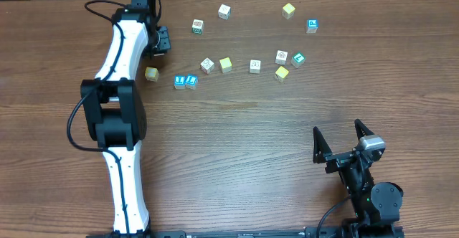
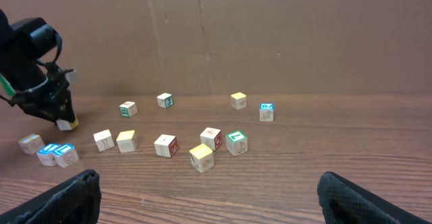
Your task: Form a circle
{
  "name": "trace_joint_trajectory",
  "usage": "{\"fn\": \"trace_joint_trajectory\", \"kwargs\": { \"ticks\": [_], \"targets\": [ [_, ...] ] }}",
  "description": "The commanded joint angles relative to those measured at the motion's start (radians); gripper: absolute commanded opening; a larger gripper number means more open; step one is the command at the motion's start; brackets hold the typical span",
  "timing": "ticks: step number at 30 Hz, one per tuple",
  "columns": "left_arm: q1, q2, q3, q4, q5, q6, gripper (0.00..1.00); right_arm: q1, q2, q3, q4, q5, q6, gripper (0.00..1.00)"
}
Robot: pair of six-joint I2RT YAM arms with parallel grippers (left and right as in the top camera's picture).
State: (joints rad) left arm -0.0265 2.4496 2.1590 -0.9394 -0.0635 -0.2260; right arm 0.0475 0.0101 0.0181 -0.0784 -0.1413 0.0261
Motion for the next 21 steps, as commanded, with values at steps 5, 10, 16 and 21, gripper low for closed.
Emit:
{"fn": "trace_joint_trajectory", "kwargs": {
  "ticks": [5, 10, 16, 21],
  "targets": [
    [-0.007, -0.222, 0.023, -0.115, 0.057, 0.02, 0.24, -0.002, -0.007, -0.01, 0.005, 0.006, 0.003, 1.0],
    [-0.007, -0.283, 0.023, -0.261, 0.176, 0.02, 0.26, -0.002, -0.007, -0.01, 0.005, 0.006, 0.003, 1.0],
    [-0.008, -0.283, 0.023, -0.483, 0.294, 0.022, 0.26, -0.002, -0.007, -0.01, 0.005, 0.006, 0.003, 1.0],
    [-0.028, -0.283, 0.023, -0.615, 0.294, 0.049, 0.27, -0.002, -0.007, -0.01, 0.005, 0.006, 0.003, 1.0]
  ]
}}
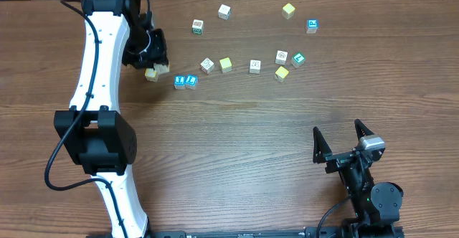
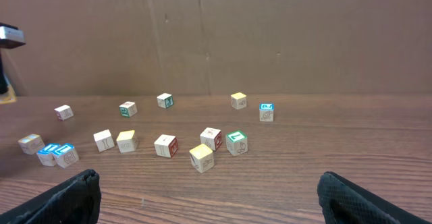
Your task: Form a circle
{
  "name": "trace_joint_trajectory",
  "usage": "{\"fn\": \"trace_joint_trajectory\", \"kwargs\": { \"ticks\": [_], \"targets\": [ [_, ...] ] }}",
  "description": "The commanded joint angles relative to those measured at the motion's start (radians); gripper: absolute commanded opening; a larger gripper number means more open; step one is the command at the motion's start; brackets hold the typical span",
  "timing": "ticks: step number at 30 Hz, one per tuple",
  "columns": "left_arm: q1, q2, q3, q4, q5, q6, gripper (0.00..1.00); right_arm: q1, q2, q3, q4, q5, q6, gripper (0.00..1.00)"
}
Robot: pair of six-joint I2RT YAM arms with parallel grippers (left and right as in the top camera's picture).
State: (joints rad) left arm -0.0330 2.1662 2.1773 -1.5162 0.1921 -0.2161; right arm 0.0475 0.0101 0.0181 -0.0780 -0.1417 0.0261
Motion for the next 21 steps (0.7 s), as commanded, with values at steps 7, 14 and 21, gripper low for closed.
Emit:
{"fn": "trace_joint_trajectory", "kwargs": {
  "ticks": [7, 14, 21],
  "targets": [
    [-0.079, 0.0, 0.003, -0.174, 0.034, 0.07, 0.25, -0.002, -0.007, -0.01, 0.005, 0.006, 0.003, 1.0],
    [-0.196, 0.0, -0.007, -0.174, 0.033, 0.082, 0.26, -0.002, -0.007, -0.01, 0.005, 0.006, 0.003, 1.0],
    [-0.393, 0.0, -0.177, -0.174, -0.05, 0.081, 0.27, -0.002, -0.007, -0.01, 0.005, 0.006, 0.003, 1.0]
  ]
}}
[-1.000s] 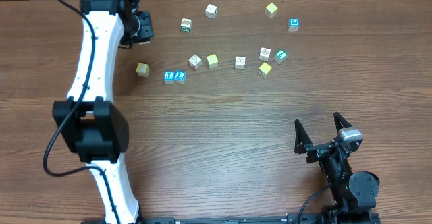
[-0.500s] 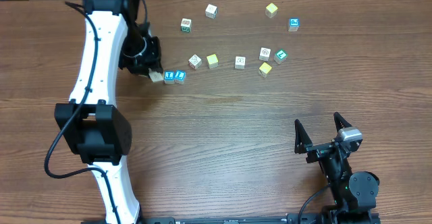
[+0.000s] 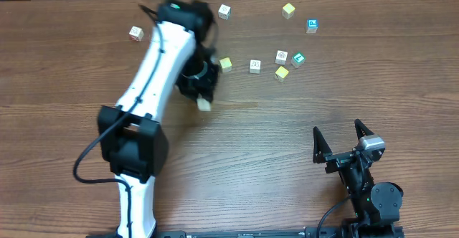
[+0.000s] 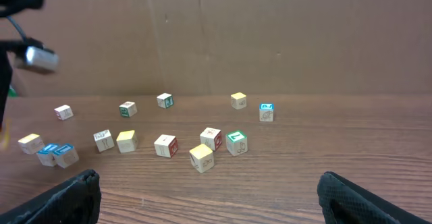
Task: Form a circle
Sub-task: 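Carry the X block toward the center of the arc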
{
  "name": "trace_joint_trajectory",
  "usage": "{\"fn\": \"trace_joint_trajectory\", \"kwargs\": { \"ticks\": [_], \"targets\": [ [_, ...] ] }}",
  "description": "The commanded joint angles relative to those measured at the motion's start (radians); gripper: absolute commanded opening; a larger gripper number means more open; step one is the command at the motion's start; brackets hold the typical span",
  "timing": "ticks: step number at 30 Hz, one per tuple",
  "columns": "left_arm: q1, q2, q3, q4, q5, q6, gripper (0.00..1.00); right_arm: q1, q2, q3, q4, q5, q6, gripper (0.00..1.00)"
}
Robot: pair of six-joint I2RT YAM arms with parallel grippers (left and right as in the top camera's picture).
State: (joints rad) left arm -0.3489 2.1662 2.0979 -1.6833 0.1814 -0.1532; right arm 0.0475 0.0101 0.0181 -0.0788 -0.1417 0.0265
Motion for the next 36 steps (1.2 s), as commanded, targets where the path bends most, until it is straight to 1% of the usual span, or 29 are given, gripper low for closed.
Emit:
{"fn": "trace_joint_trajectory", "kwargs": {
  "ticks": [1, 2, 3, 6, 10, 12, 15, 17, 23, 27, 31, 34, 36],
  "targets": [
    [-0.099, 0.0, -0.132, 0.001, -0.044, 0.015, 0.25, -0.002, -0.007, -0.01, 0.006, 0.006, 0.003, 1.0],
    [-0.122, 0.0, -0.169, 0.018, -0.049, 0.01, 0.22, -0.002, -0.007, -0.01, 0.005, 0.006, 0.003, 1.0],
    [-0.142, 0.0, -0.201, 0.042, -0.057, 0.0, 0.22, -0.002, -0.007, -0.01, 0.006, 0.006, 0.003, 1.0],
    [-0.188, 0.0, -0.275, 0.128, -0.063, -0.031, 0.22, -0.002, -0.007, -0.01, 0.005, 0.006, 0.003, 1.0],
    [-0.232, 0.0, -0.323, 0.199, -0.072, -0.069, 0.22, -0.002, -0.007, -0.01, 0.006, 0.006, 0.003, 1.0],
    [-0.25, 0.0, -0.336, 0.212, -0.118, -0.105, 0.22, -0.002, -0.007, -0.01, 0.006, 0.006, 0.003, 1.0],
    [-0.27, 0.0, -0.358, 0.218, -0.244, -0.178, 0.22, -0.002, -0.007, -0.01, 0.005, 0.006, 0.003, 1.0],
    [-0.278, 0.0, -0.377, 0.245, -0.277, -0.214, 0.22, -0.002, -0.007, -0.01, 0.006, 0.006, 0.003, 1.0],
    [-0.286, 0.0, -0.441, 0.367, -0.205, -0.218, 0.23, -0.002, -0.007, -0.01, 0.006, 0.006, 0.003, 1.0],
    [-0.286, 0.0, -0.446, 0.39, -0.201, -0.228, 0.24, -0.002, -0.007, -0.01, 0.006, 0.006, 0.003, 1.0],
    [-0.286, 0.0, -0.446, 0.39, -0.188, -0.229, 0.29, -0.002, -0.007, -0.01, 0.005, 0.006, 0.003, 1.0],
    [-0.286, 0.0, -0.446, 0.386, -0.188, -0.229, 0.41, -0.002, -0.007, -0.01, 0.005, 0.006, 0.003, 1.0],
    [-0.287, 0.0, -0.446, 0.386, -0.188, -0.229, 0.41, -0.002, -0.007, -0.01, 0.005, 0.006, 0.003, 1.0]
  ]
}}
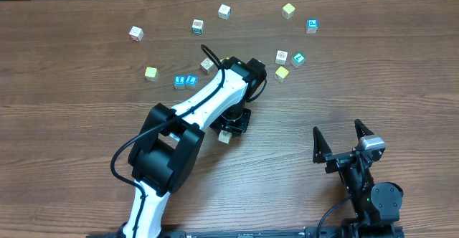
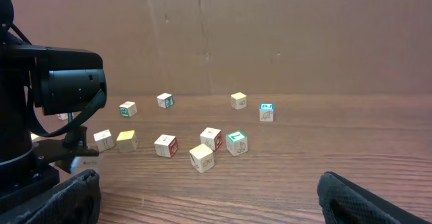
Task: Form a circle
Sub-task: 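Carry the X block toward the center of the arc, then lower the X block onto the table and open the left gripper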
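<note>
Small picture blocks lie scattered across the far half of the wooden table (image 1: 344, 94). An arc runs from a white block (image 1: 135, 33) through a green-edged one (image 1: 197, 26) and a white one (image 1: 224, 11) to a yellow one (image 1: 288, 10) and a blue one (image 1: 312, 26). A loose row below starts at a yellow block (image 1: 150, 73) and two blue blocks (image 1: 185, 80). My left gripper (image 1: 231, 127) points down in front of that row, shut on a cream block (image 1: 224, 135) low over the wood. My right gripper (image 2: 212, 204) stands open and empty at the near right.
The left arm (image 1: 215, 94) crosses the row's middle and hides part of it from overhead. A white block (image 1: 282, 56), a green one (image 1: 297, 59) and a yellow one (image 1: 282, 72) cluster at the row's right end. A cardboard wall (image 2: 270, 35) closes the far side.
The left gripper has moved with the cream block from just below the row's left-middle to a spot nearer me and further right. The right arm has not moved.
The left gripper was low at the far left with a cream block at its tip, and the arm hid that corner. Then it stood raised at the left, with a white block showing there. Then it was over the row, now in front of it.
</note>
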{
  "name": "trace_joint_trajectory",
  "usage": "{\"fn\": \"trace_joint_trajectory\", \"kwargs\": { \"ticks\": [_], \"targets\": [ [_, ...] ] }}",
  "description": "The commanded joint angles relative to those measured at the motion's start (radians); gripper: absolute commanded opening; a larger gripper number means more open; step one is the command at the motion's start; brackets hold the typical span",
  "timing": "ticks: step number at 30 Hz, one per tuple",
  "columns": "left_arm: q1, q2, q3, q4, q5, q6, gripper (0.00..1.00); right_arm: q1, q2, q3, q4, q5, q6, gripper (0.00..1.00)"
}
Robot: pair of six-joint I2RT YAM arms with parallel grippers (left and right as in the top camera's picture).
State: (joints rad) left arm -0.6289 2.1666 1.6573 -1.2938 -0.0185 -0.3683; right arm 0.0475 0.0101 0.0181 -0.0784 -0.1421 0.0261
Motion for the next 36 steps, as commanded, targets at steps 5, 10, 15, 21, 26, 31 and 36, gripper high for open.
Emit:
{"fn": "trace_joint_trajectory", "kwargs": {
  "ticks": [5, 10, 15, 21, 26, 31, 36],
  "targets": [
    [-0.006, -0.001, -0.006, -0.029, 0.011, -0.013, 0.5, -0.002, -0.007, -0.01, 0.005, 0.007, 0.003, 1.0],
    [-0.006, -0.001, -0.018, -0.032, 0.008, -0.009, 0.52, -0.002, -0.007, -0.01, 0.005, 0.007, 0.003, 1.0],
    [-0.006, -0.001, -0.065, -0.018, 0.009, -0.01, 0.41, -0.002, -0.007, -0.01, 0.005, 0.007, 0.003, 1.0],
    [-0.006, -0.001, -0.117, 0.042, 0.008, -0.002, 0.36, -0.002, -0.007, -0.01, 0.005, 0.007, 0.003, 1.0],
    [-0.003, -0.001, -0.112, 0.065, 0.006, 0.069, 0.33, -0.002, -0.007, -0.01, 0.005, 0.007, 0.003, 1.0],
    [0.007, -0.001, -0.112, 0.064, -0.034, 0.08, 0.33, -0.002, -0.007, -0.01, 0.005, 0.007, 0.003, 1.0],
    [0.027, -0.001, -0.112, 0.071, -0.044, 0.026, 0.34, -0.002, -0.007, -0.01, 0.005, 0.007, 0.003, 1.0]
  ]
}}
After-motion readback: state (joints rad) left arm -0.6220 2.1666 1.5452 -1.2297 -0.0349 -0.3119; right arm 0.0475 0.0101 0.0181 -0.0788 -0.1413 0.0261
